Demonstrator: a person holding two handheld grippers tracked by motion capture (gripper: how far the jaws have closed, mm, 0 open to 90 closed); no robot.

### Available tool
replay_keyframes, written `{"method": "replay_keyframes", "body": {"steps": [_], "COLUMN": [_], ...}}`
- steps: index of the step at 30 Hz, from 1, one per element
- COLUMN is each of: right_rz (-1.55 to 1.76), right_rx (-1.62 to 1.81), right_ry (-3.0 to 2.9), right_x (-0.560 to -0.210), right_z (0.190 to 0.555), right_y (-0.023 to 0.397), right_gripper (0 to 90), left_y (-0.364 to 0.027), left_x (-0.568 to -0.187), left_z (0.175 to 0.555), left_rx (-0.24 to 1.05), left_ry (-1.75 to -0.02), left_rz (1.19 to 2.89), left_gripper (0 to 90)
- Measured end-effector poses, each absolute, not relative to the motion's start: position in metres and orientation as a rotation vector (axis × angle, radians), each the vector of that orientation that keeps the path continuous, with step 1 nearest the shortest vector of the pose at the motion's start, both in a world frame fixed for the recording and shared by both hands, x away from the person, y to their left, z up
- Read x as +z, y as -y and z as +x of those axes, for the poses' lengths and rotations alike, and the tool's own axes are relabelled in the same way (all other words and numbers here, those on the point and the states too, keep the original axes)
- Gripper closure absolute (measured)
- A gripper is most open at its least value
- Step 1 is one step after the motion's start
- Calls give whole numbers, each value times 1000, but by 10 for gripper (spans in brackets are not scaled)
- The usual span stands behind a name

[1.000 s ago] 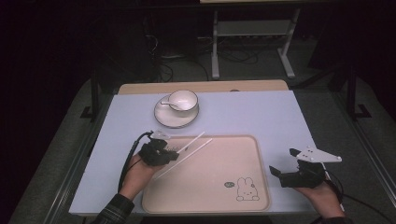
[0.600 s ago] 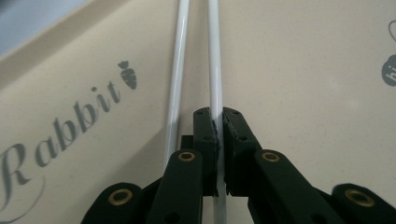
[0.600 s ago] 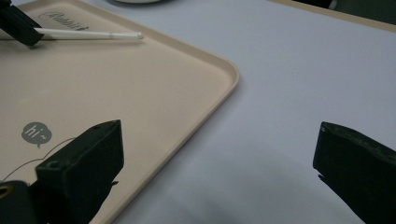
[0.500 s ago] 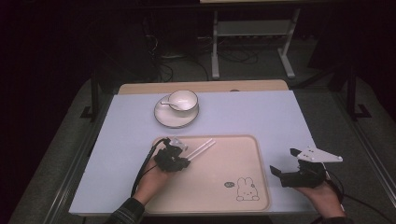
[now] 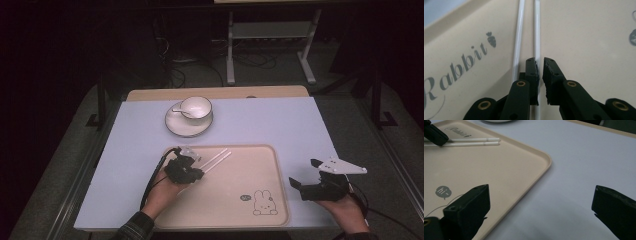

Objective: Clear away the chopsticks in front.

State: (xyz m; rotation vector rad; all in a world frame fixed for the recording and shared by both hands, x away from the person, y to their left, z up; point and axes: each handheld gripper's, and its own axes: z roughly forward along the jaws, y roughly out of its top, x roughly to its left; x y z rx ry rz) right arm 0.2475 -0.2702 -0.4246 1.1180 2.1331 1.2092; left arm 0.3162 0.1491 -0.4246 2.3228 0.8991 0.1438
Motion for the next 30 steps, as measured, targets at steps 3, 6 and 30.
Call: {"method": "replay_keyframes", "body": {"steps": [3, 6, 30], "right_rz": [1121, 1117, 1137], "right_rx": [1212, 1210, 1225], "right_ry": [-2130, -2134, -2121], "right_x": [-424, -425, -426], "right_z": [248, 248, 248], "right_y": [270, 270, 274], "right_gripper": [12, 12, 12], "left_y": [-147, -140, -81], "left_x": [-417, -411, -438], "left_z": [321, 326, 391], "left_rx": [123, 108, 83], "left_ry": [-869, -833, -811], "left_rz": [2307, 2303, 2322], "left_gripper": [842, 893, 894]}}
